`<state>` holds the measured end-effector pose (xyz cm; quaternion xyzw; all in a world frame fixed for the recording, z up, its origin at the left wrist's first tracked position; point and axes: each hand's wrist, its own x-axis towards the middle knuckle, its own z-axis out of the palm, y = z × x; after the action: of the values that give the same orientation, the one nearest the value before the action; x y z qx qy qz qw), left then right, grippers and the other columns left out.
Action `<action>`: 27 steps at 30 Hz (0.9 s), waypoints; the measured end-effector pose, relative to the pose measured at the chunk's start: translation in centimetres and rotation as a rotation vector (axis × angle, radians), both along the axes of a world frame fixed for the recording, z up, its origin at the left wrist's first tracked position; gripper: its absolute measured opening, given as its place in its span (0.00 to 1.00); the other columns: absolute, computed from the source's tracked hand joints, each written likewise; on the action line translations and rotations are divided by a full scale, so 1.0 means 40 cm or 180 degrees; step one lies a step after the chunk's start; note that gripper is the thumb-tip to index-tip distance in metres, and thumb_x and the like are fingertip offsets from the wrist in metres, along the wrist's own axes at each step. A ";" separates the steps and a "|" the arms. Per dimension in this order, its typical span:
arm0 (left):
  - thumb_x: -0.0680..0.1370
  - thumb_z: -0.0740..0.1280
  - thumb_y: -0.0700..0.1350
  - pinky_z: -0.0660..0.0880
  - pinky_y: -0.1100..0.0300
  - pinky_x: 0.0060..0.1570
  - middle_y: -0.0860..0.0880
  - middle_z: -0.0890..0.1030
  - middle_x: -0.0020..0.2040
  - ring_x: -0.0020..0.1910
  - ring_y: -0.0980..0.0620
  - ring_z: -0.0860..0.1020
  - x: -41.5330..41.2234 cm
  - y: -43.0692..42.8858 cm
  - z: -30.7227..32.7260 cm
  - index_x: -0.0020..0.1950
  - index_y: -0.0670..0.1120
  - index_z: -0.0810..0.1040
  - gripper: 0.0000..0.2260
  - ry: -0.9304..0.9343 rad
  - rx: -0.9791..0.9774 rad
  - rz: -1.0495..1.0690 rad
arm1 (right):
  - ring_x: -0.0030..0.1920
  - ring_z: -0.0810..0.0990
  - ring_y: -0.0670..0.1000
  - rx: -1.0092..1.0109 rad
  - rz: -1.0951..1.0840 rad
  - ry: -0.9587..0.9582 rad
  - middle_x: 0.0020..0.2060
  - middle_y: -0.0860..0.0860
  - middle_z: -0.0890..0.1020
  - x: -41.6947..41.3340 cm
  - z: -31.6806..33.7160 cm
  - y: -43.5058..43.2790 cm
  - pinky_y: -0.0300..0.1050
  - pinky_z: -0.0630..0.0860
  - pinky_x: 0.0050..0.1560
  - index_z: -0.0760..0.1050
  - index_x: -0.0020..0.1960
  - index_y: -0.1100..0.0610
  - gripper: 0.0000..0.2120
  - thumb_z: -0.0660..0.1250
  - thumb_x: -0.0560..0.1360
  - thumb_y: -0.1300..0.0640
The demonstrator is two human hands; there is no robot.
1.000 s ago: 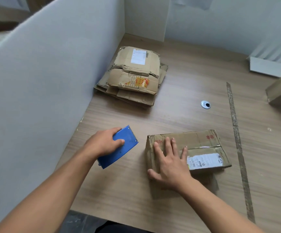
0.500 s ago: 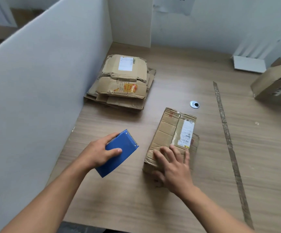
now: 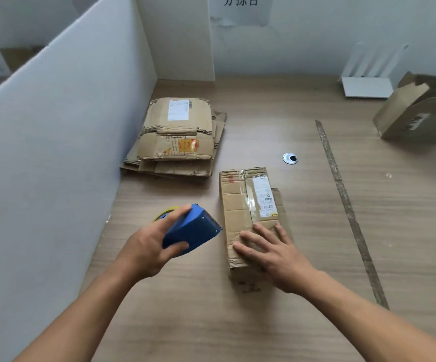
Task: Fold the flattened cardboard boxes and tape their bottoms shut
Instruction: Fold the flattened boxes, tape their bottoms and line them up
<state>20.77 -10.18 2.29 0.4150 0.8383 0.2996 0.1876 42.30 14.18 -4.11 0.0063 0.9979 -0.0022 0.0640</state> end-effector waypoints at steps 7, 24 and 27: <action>0.77 0.65 0.58 0.72 0.55 0.39 0.50 0.80 0.44 0.38 0.47 0.75 0.036 0.010 0.019 0.76 0.61 0.63 0.27 0.1335 0.0603 -0.0711 | 0.69 0.68 0.40 -0.2793 -0.1106 0.1342 0.69 0.45 0.72 -0.045 0.136 0.011 0.39 0.68 0.69 0.61 0.74 0.39 0.31 0.65 0.74 0.37; 0.73 0.65 0.63 0.71 0.71 0.52 0.71 0.75 0.58 0.52 0.69 0.75 0.078 0.075 0.091 0.73 0.76 0.55 0.32 0.0158 -0.0150 -0.1538 | 0.59 0.78 0.42 -0.4635 -0.2075 0.1189 0.57 0.44 0.80 -0.003 0.179 -0.032 0.44 0.76 0.61 0.85 0.37 0.55 0.08 0.73 0.74 0.61; 0.72 0.66 0.64 0.75 0.59 0.56 0.63 0.79 0.60 0.54 0.61 0.78 0.054 0.086 0.094 0.72 0.76 0.57 0.31 -0.0160 -0.0481 -0.1587 | 0.50 0.80 0.44 -0.5180 -0.2867 0.1960 0.54 0.48 0.80 0.055 0.162 -0.011 0.40 0.74 0.51 0.82 0.32 0.56 0.14 0.71 0.75 0.66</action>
<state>22.93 -6.75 6.05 0.5861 0.7252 0.1908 0.3070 44.51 13.73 2.38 0.3398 0.5689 -0.7155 -0.2212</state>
